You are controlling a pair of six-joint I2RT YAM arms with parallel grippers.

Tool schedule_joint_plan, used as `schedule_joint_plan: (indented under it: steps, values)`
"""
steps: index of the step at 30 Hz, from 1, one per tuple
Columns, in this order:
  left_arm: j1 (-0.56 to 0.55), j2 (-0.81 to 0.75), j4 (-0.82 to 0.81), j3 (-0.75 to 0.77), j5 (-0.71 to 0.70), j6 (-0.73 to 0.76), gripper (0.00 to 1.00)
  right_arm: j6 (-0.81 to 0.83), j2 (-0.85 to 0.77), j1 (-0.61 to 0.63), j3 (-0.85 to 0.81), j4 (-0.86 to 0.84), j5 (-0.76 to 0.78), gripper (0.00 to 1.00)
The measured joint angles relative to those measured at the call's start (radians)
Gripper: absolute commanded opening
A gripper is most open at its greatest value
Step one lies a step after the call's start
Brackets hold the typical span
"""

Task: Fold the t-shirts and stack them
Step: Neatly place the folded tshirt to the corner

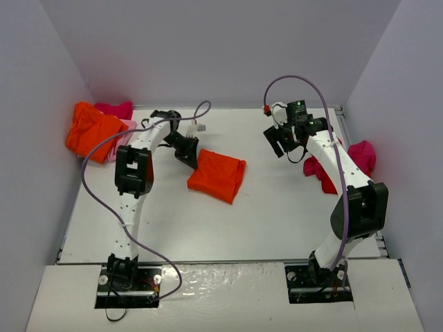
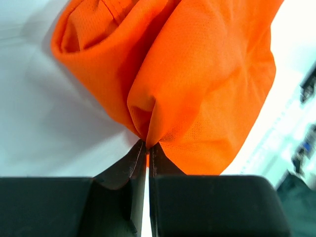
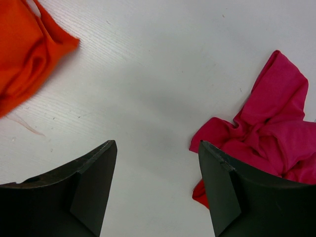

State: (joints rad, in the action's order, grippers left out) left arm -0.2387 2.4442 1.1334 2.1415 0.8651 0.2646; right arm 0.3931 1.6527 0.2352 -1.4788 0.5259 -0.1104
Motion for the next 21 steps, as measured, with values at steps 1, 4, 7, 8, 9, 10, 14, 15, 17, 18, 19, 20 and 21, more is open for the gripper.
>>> schedule_joint_plan:
  steps: [1, 4, 7, 8, 9, 10, 14, 15, 17, 18, 19, 20, 21]
  values:
    - [0.027, -0.004, 0.003, 0.018, -0.016, 0.004, 0.0, 0.0, 0.0, 0.0, 0.0, 0.0, 0.0, 0.64]
    - [0.12, -0.025, 0.015, 0.073, -0.069, 0.016, 0.0, 0.0, 0.0, 0.0, 0.0, 0.0, -0.001, 0.64]
    - [0.212, -0.036, 0.053, 0.159, -0.124, 0.029, 0.0, 0.0, 0.0, 0.0, 0.0, -0.002, -0.003, 0.64]
    - [0.238, -0.036, 0.064, 0.197, -0.144, 0.035, 0.0, 0.0, 0.0, 0.0, 0.0, -0.004, -0.003, 0.64]
    - [0.26, -0.037, 0.072, 0.232, -0.16, 0.039, 0.0, 0.0, 0.0, 0.0, 0.0, -0.005, -0.003, 0.64]
    - [0.28, -0.037, 0.087, 0.271, -0.184, 0.045, 0.0, 0.0, 0.0, 0.0, 0.0, -0.006, -0.003, 0.64]
    - [0.343, -0.036, 0.134, 0.427, -0.306, 0.064, 0.0, 0.0, 0.0, 0.0, 0.0, -0.008, -0.007, 0.64]
    - [0.357, -0.037, 0.132, 0.455, -0.336, 0.068, 0.0, 0.0, 0.0, 0.0, 0.0, -0.008, -0.009, 0.64]
    - [0.388, -0.044, 0.119, 0.485, -0.398, 0.076, 0.0, 0.0, 0.0, 0.0, 0.0, -0.011, -0.013, 0.64]
    - [0.405, -0.049, 0.111, 0.489, -0.435, 0.082, 0.0, 0.0, 0.0, 0.0, 0.0, -0.014, -0.015, 0.64]
    - [0.423, -0.052, 0.102, 0.49, -0.476, 0.09, 0.0, 0.0, 0.0, 0.0, 0.0, -0.015, -0.017, 0.64]
    - [0.441, -0.053, 0.091, 0.489, -0.516, 0.098, 0.0, 0.0, 0.0, 0.0, 0.0, -0.018, -0.021, 0.64]
    - [0.462, -0.053, 0.077, 0.487, -0.556, 0.105, 0.0, 0.0, 0.0, 0.0, 0.0, -0.021, -0.024, 0.64]
